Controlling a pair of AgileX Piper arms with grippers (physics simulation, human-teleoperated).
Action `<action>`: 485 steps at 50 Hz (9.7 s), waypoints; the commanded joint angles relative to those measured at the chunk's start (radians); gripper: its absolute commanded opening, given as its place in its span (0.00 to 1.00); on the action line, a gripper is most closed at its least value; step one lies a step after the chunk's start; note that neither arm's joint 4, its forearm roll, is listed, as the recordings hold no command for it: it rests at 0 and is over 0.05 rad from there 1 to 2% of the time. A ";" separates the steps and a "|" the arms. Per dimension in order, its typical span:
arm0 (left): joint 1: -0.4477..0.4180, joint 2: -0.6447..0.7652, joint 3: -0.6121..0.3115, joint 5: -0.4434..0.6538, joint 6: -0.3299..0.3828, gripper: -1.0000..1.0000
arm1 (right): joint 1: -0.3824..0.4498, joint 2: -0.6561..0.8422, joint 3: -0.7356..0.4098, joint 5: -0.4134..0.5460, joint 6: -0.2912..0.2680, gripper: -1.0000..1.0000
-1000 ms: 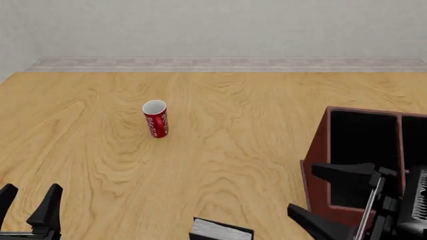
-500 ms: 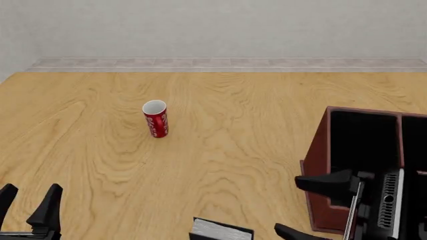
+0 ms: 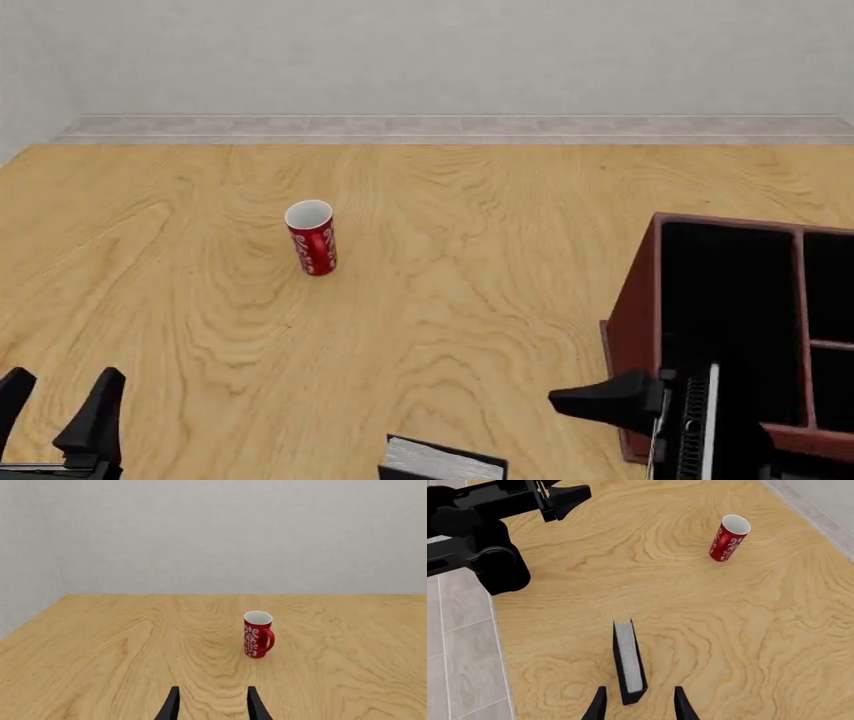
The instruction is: Pick up the book and place it in the left compartment of the caddy.
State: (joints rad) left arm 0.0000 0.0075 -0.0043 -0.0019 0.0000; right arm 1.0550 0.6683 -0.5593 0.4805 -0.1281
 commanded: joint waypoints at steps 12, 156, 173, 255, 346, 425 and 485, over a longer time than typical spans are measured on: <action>0.000 0.000 0.000 0.000 0.000 1.00 | 0.033 0.064 0.042 -0.024 0.004 1.00; 0.000 0.000 0.000 0.000 0.000 1.00 | -0.058 0.311 -0.079 -0.010 -0.152 0.00; 0.000 0.000 0.000 0.000 0.000 1.00 | -0.087 0.226 -0.151 0.067 -0.144 0.00; 0.000 0.000 0.000 0.000 0.000 1.00 | -0.507 -0.213 -0.495 0.495 -0.152 0.00; 0.000 0.000 0.000 0.000 0.000 1.00 | -1.007 -0.436 -0.400 0.556 0.201 0.00; 0.000 0.000 0.000 0.000 0.000 1.00 | -1.137 -0.412 -0.052 0.263 0.177 0.00; 0.000 0.000 0.000 0.000 0.000 1.00 | -1.141 -0.247 0.147 0.007 0.140 0.00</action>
State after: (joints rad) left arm 0.0000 0.0075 -0.0043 -0.0019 0.0000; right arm -0.0833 0.4036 -0.4311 0.5293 -0.0082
